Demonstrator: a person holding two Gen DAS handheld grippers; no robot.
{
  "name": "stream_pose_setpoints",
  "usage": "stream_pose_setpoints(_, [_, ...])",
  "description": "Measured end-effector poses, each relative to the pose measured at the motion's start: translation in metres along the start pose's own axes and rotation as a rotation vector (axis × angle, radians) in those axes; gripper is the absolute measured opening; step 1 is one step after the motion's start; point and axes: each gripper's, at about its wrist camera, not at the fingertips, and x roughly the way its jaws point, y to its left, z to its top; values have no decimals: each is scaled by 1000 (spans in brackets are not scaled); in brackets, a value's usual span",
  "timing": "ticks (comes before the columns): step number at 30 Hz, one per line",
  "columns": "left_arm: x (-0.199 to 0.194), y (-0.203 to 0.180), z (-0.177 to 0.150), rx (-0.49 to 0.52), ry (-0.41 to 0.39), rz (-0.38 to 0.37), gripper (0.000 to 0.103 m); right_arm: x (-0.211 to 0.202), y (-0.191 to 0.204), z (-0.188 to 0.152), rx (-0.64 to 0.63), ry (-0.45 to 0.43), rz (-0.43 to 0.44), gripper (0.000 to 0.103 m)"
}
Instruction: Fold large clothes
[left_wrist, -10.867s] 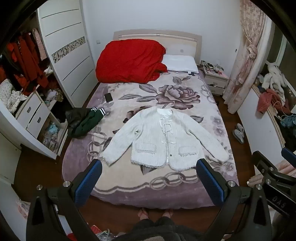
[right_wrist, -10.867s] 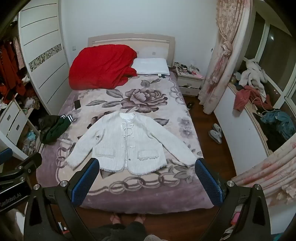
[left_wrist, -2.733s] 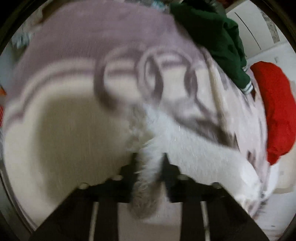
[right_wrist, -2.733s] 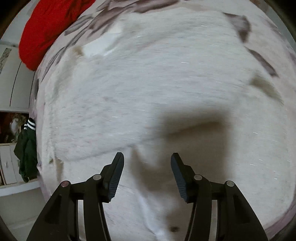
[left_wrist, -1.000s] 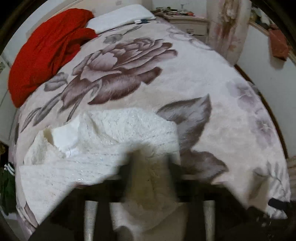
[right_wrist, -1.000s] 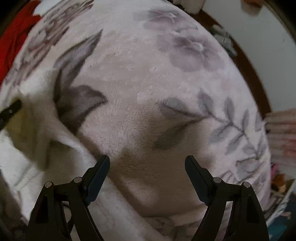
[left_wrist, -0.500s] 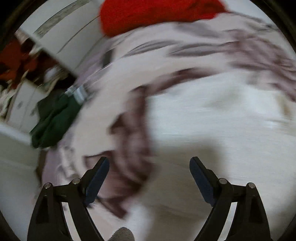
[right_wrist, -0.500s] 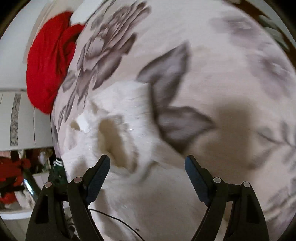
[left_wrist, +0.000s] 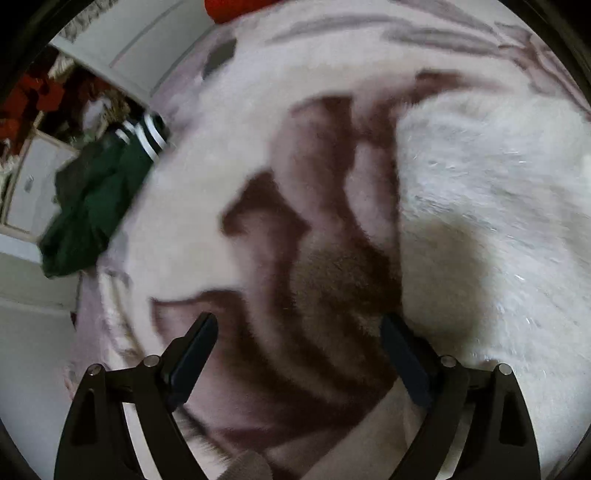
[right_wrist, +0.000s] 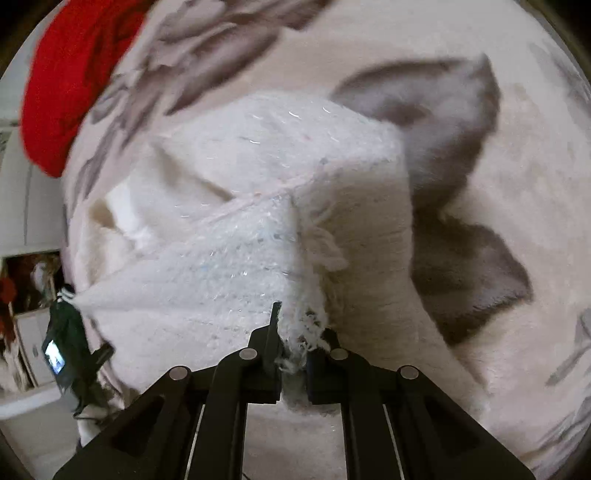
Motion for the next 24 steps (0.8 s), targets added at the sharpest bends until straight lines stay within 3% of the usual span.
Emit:
stream_pose_setpoints(2, [-37,0,5,28,-54,-36,91,-11,17,-3,-45,27,-42,10])
stream_pose_setpoints(4, [-61,-8,16,59,-92,-80,91,-32,35,-5,-81,39,-82,31])
stream_pose_setpoints(7, [-76,-43,44,147,-93,-160,91,-67,63,-1,-119,-23,-67,48])
stream_pose_setpoints(12, [-41,-120,94,271,-14,-206,91,-54,113,48,-184,-39,-86,50])
stream_pose_setpoints(15, [-11,-159,111,351,21,-127,89,-13,135,79,-213,-1,-121,51])
stream_pose_setpoints(17, [-6,-174,114,407,-34,-89,73,12,143,90,-224,40,-128,51])
stream_pose_setpoints(19, [-13,-183,113,454,-95,-80,25,38,151,99,-245,92,-123,52])
stream_pose_setpoints(21, [-21,-186,110,469,-133,-82,13,52,159,101,-283,101,-163,52])
stream_pose_setpoints(24, [-31,-182,109,454,-194,-85,10,52,171,100,-359,9,-227,15])
